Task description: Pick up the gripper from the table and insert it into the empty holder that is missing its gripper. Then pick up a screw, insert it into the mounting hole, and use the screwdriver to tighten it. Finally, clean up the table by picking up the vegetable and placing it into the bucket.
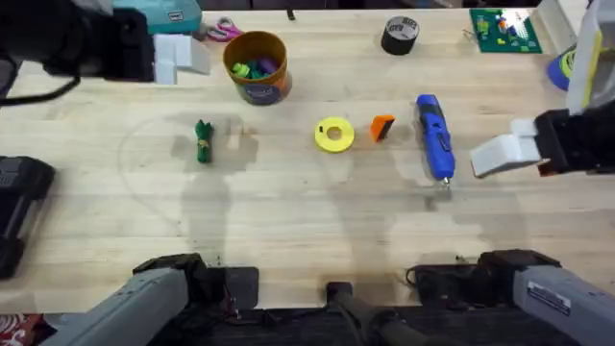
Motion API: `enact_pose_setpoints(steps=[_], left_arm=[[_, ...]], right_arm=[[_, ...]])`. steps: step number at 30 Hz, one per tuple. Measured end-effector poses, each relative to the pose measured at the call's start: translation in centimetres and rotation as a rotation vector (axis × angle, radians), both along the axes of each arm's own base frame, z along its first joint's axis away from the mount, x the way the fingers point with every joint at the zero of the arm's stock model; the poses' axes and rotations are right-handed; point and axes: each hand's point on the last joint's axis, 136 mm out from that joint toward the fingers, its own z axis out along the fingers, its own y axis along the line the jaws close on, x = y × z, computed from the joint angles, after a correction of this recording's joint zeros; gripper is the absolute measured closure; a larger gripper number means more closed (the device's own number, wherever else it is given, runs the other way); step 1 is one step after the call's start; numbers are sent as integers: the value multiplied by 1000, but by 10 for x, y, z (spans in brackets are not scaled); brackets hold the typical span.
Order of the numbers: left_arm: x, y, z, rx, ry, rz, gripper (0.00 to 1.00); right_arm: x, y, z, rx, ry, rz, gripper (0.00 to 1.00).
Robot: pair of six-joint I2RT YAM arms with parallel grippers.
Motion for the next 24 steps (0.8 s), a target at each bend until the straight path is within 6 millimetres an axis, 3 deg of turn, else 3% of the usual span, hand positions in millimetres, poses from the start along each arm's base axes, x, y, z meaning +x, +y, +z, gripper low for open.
enact_pose_setpoints(steps=[4,10,16,24], left_arm=[[10,-14,24,13,-131,-144,15],[5,-31,49,8,-234,-261,15],[15,-32,56,23,-278,-287,14],[31,-33,46,16,-263,-312,15]], right_arm=[[-2,0,0,0,6,0,6],[-2,0,0,0,6,2,5],[-2,0,0,0,6,3,5],[-2,0,0,0,6,3,5]])
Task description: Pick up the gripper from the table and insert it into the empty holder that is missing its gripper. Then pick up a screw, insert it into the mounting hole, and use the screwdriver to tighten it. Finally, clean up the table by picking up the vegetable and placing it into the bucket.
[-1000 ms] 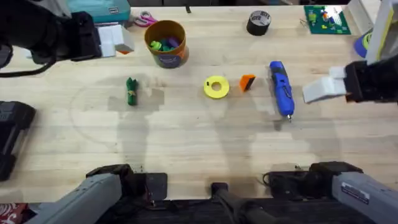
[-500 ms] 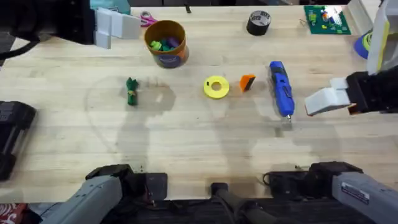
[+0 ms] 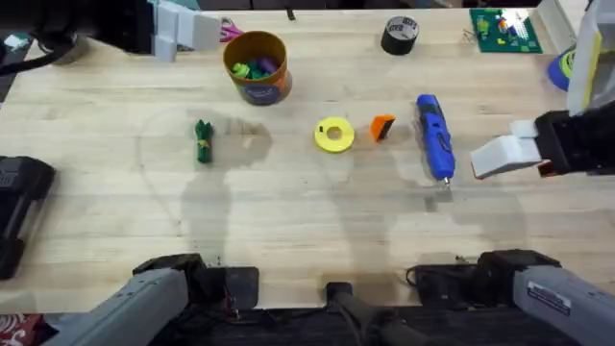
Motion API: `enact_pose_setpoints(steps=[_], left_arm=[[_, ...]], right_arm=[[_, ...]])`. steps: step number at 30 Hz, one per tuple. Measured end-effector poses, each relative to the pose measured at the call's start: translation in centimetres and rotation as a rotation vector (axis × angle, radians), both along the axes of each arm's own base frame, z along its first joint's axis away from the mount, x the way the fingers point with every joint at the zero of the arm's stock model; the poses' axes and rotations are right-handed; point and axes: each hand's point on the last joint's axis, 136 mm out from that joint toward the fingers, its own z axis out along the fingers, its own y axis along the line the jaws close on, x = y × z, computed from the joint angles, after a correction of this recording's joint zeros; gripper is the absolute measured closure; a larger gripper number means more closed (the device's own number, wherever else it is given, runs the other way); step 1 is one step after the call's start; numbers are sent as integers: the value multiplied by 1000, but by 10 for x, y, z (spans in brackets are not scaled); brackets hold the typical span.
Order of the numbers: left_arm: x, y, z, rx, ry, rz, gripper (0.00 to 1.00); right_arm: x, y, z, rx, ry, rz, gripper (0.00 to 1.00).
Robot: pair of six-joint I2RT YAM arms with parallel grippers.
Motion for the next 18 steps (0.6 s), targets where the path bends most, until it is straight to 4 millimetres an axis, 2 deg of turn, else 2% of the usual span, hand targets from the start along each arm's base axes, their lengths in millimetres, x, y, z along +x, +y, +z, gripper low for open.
enact_pose_setpoints(steps=[4,8,12,18], left_arm=[[21,-13,14,-11,-130,-63,14],[27,-34,15,-24,-251,-146,14],[19,-53,-2,-34,-328,-210,14],[-5,-62,-33,-49,-415,-257,15]], right_arm=[[0,0,0,0,0,0,5],[0,0,0,0,0,0,5],[0,0,0,0,0,0,5],[0,0,0,0,0,1,5]])
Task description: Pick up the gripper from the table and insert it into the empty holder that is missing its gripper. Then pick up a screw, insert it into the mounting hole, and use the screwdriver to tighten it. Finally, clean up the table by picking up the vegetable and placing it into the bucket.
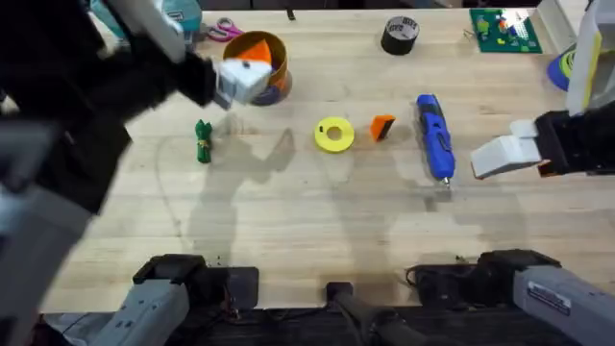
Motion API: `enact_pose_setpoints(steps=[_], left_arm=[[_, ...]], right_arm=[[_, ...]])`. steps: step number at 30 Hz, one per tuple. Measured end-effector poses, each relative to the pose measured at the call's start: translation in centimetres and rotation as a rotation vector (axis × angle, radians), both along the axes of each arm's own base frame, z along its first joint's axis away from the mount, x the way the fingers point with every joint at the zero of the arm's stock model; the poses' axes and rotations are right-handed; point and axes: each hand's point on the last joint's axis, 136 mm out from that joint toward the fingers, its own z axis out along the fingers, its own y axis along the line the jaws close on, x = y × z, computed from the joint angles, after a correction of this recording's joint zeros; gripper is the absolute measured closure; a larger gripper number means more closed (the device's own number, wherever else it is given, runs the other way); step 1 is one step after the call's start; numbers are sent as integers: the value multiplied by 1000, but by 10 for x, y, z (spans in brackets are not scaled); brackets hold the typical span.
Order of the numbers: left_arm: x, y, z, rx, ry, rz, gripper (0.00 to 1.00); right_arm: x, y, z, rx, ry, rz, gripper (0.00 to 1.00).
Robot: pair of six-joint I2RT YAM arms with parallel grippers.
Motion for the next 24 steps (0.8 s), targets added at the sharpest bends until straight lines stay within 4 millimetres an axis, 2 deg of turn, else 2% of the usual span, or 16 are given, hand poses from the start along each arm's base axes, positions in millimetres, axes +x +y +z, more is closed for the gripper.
enact_pose_setpoints(steps=[10,17,24], left_arm=[[-33,-5,-17,-135,-201,-6,15],[-57,-6,-44,-216,-251,-5,15],[-76,-6,-44,-238,-328,-13,15]], right_arm=[[0,0,0,0,0,0,5],[0,0,0,0,0,0,5],[0,0,0,0,0,0,5]])
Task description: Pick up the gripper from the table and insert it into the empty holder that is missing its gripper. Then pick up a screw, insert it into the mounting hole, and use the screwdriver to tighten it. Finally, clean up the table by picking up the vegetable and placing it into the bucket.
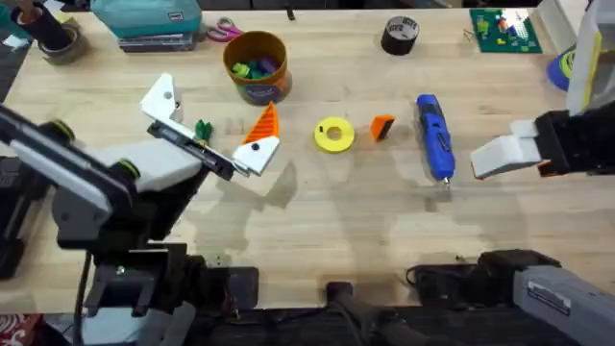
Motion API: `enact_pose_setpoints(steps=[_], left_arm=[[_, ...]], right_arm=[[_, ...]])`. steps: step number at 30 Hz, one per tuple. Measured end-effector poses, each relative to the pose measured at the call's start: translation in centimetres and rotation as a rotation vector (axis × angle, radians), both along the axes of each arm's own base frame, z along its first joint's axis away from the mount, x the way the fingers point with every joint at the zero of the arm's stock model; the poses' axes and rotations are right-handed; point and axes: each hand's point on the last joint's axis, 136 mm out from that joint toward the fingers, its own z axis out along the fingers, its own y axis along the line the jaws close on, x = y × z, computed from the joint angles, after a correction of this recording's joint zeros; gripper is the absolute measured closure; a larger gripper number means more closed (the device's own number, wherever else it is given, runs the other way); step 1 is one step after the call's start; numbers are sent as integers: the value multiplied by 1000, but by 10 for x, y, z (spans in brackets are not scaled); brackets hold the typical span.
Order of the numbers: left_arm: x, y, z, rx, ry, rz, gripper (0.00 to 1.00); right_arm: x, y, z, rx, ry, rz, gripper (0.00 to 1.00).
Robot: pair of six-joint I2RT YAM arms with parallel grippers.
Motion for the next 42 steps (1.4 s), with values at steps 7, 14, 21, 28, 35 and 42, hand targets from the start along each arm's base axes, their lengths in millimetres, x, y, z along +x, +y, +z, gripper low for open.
enact_pose_setpoints(steps=[7,14,21,28,35,42], left_arm=[[-10,-5,-14,-6,5,-20,15],[-19,-11,-21,-6,35,-52,15],[-27,-19,-40,-1,118,-108,15],[-40,-31,-59,-3,207,-200,15],[-58,-47,-57,1,199,-331,15],[-83,-64,-59,0,220,-503,15]], right_arm=[[0,0,0,0,0,0,5],[0,0,0,0,0,0,5],[0,0,0,0,0,0,5],[0,0,0,0,0,0,5],[0,0,0,0,0,0,5],[0,0,0,0,0,0,5]])
